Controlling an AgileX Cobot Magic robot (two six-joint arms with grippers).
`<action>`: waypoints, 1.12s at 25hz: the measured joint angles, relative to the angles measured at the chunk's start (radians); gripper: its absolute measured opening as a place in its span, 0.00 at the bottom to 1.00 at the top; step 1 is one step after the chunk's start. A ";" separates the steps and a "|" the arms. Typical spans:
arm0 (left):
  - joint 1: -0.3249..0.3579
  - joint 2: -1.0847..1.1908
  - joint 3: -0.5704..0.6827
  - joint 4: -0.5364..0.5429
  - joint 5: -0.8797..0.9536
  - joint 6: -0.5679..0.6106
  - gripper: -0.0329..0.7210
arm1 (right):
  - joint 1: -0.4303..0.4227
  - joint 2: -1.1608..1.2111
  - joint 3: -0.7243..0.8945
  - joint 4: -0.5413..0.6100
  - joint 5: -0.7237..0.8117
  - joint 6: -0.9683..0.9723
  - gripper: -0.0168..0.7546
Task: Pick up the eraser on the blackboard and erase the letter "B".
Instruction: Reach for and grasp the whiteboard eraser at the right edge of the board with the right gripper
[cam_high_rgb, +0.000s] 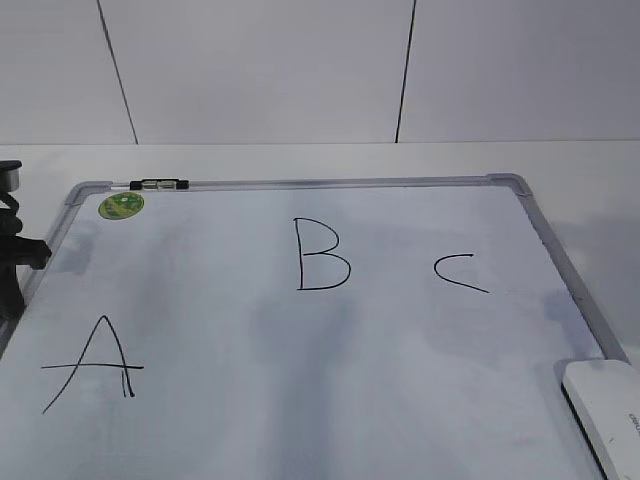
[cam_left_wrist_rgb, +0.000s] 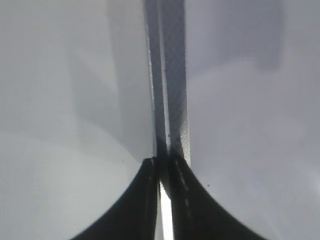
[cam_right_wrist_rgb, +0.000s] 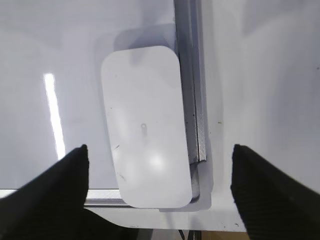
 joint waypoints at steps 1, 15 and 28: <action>0.000 0.000 0.000 0.000 0.000 0.000 0.09 | 0.000 0.011 0.000 0.000 -0.007 -0.003 0.89; 0.000 0.000 0.000 -0.002 0.002 0.000 0.09 | 0.089 0.204 -0.004 -0.004 -0.070 0.001 0.88; 0.000 0.000 0.000 -0.002 0.002 0.000 0.09 | 0.089 0.273 -0.006 -0.009 -0.067 0.001 0.88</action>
